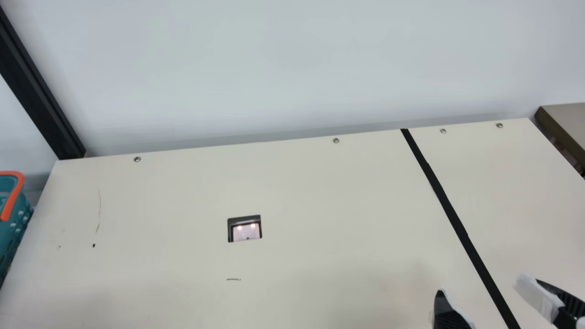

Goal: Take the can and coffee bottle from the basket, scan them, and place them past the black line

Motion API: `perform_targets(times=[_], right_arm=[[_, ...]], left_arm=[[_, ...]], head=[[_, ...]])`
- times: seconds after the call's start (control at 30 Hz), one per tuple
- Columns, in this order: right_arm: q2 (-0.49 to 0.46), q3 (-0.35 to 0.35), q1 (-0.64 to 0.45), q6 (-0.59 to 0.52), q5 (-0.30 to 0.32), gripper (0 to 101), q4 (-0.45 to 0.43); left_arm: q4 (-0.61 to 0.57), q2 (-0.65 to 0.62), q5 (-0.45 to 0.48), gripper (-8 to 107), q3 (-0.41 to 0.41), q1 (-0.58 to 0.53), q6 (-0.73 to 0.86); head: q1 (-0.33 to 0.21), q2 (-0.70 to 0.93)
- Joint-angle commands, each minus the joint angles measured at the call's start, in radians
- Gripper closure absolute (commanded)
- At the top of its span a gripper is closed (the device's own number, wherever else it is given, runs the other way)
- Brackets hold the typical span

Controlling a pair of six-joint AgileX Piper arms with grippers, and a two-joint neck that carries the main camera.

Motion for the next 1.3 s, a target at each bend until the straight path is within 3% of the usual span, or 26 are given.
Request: perform_targets(times=[0.0, 1.07, 1.27], right_arm=[[0.0, 0.0, 0.0, 0.0, 0.0, 0, 0.0], [0.0, -0.001, 0.0, 0.002, 0.001, 0, -0.002], [-0.001, -0.027, -0.006, 0.015, 0.019, 0, -0.004]], left_arm=[[0.0, 0.0, 0.0, 9, 0.0, 0.0, 0.0], [0.0, 0.0, 0.0, 9, 0.0, 0.0, 0.0], [0.0, 0.0, 0.0, 9, 0.0, 0.0, 0.0]], head=[[-0.009, -0.001], [-0.009, -0.001], [-0.009, -0.001]])
